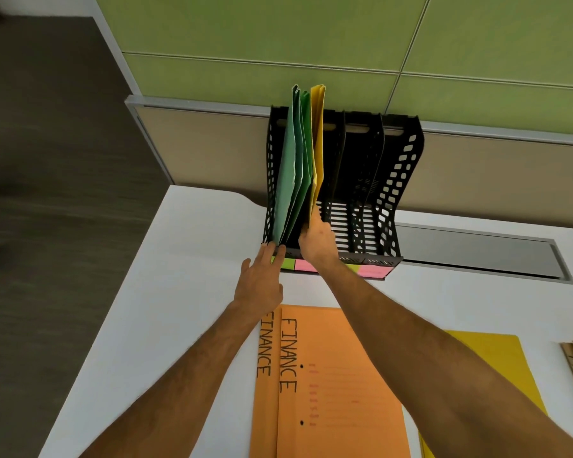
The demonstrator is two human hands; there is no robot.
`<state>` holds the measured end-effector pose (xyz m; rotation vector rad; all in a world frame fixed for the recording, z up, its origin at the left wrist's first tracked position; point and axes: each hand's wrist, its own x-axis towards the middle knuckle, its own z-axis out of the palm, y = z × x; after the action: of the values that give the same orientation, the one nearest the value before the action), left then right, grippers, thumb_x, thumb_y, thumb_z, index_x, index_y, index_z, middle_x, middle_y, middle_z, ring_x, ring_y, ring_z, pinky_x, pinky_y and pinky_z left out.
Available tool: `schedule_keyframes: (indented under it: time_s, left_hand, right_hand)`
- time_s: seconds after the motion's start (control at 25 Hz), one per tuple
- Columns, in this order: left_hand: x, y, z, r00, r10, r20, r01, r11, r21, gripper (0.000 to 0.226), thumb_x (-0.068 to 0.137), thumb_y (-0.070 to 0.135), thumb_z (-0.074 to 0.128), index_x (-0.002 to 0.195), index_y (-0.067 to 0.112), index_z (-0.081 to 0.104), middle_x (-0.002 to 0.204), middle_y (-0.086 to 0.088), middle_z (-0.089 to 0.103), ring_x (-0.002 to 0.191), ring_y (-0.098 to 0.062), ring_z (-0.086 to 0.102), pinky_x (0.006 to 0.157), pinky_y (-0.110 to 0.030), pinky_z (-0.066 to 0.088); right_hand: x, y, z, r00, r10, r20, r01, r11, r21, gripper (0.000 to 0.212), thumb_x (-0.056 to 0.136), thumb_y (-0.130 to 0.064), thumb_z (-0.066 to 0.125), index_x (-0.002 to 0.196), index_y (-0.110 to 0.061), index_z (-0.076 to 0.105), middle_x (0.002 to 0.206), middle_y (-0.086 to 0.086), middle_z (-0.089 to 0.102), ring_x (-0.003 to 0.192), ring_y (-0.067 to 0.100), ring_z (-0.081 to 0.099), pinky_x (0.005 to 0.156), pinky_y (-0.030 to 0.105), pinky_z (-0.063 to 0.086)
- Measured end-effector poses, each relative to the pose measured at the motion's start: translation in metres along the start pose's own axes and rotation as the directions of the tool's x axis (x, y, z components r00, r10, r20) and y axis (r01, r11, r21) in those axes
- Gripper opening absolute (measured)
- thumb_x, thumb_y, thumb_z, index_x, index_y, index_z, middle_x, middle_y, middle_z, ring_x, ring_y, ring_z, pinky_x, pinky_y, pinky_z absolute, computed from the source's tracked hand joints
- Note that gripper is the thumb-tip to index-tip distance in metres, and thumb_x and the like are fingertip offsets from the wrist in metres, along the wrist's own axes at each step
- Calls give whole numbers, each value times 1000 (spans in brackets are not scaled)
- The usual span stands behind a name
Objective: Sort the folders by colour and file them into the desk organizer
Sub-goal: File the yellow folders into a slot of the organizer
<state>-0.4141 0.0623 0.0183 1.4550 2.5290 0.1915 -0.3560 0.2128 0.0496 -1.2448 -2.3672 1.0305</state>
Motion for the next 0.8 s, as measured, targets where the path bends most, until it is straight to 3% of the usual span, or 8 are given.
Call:
schedule_keyframes:
  time_s: [0.16, 0.24, 0.36, 0.48, 0.6, 0.8]
  left_hand:
    - [-2, 1, 0, 1000, -1, 31, 1, 1000, 9, 93, 87, 22, 70, 160, 19, 13, 167, -7, 11, 153, -26, 17, 120, -51, 25]
    - [-3, 1, -3, 998, -8, 66, 7, 1000, 18, 95, 88, 20, 69, 160, 19, 7, 168, -7, 5, 155, -25, 8, 122, -51, 18]
    - [-15, 8, -7, 992, -29, 123, 26, 999, 25, 96, 92, 21, 65, 161, 20, -1, 169, -6, -9, 156, -25, -2, 123, -52, 11]
    - [-50, 30, -3, 992, -17, 122, 26, 997, -72, 91, 96, 25, 59, 160, 24, -5, 169, -3, -14, 156, -22, -10, 123, -54, 4]
    - [-94, 62, 10, 996, 58, 72, -47, 988, -144, 85, 98, 28, 57, 161, 27, 0, 169, 0, -7, 156, -19, -8, 123, -52, 2]
    - [-170, 114, 39, 985, 114, 131, -79, 965, -250, 82, 99, 33, 56, 161, 27, 3, 169, 4, -2, 156, -17, -4, 125, -50, 3]
  right_hand:
    - [-14, 3, -15, 988, -32, 148, 17, 994, 105, 61, 102, -14, 48, 156, -21, 19, 101, 19, 70, 78, 31, 67, 66, 42, 60]
    - [-36, 11, -26, 985, -27, 171, 0, 988, 157, 68, 102, -21, 50, 159, -20, 13, 114, 24, 67, 98, 38, 67, 83, 50, 57]
    - [-82, 36, -47, 983, -38, 178, 7, 985, 170, 73, 102, -26, 53, 160, -18, 11, 146, 22, 52, 133, 35, 51, 107, 51, 46]
    - [-136, 71, -72, 989, -22, 144, 7, 995, 104, 71, 101, -27, 55, 160, -23, 15, 157, 9, 42, 134, 31, 51, 109, 41, 42]
    - [-193, 105, -94, 995, 16, 94, -21, 998, 55, 69, 100, -25, 58, 159, -22, 21, 158, 5, 41, 138, 28, 47, 108, 30, 36]
    - [-290, 154, -123, 994, 68, 84, -70, 997, 18, 67, 100, -22, 61, 157, -16, 27, 161, 5, 35, 148, 23, 34, 118, 36, 30]
